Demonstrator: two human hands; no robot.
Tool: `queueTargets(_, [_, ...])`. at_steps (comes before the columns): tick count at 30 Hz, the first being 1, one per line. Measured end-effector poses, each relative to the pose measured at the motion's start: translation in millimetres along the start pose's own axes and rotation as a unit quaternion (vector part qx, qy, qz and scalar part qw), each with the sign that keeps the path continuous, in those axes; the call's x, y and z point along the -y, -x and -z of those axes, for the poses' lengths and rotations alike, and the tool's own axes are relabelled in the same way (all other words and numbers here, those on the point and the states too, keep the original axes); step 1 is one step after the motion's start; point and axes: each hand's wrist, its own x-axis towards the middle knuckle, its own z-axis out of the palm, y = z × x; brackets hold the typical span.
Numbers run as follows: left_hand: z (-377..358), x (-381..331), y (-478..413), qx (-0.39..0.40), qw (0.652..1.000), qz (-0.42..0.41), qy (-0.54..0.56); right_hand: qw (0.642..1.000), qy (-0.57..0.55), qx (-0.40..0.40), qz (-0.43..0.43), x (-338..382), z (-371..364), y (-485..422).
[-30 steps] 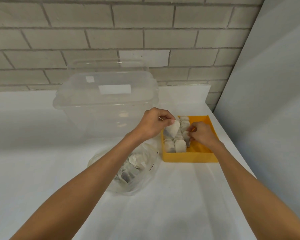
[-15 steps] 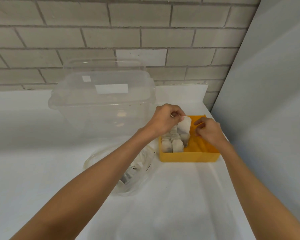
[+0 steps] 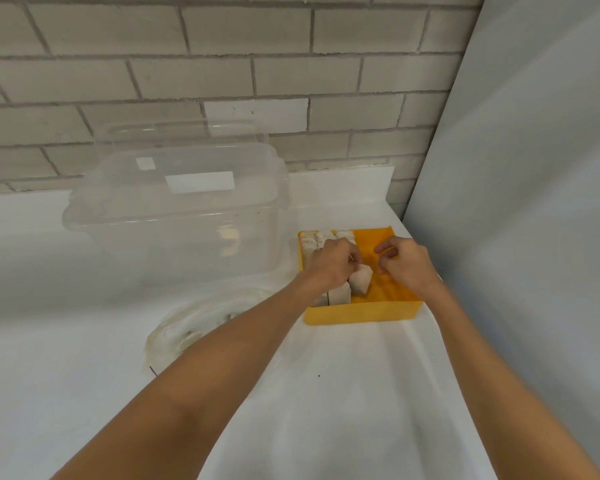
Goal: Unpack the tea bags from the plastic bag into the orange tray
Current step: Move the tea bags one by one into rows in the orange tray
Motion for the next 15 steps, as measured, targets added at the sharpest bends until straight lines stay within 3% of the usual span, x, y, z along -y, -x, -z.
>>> queueTargets(15, [-6,10,-4,-0.029,0.980,0.001,-0.195,0.999,-0.011,0.044,-0.014,-6,-13,5])
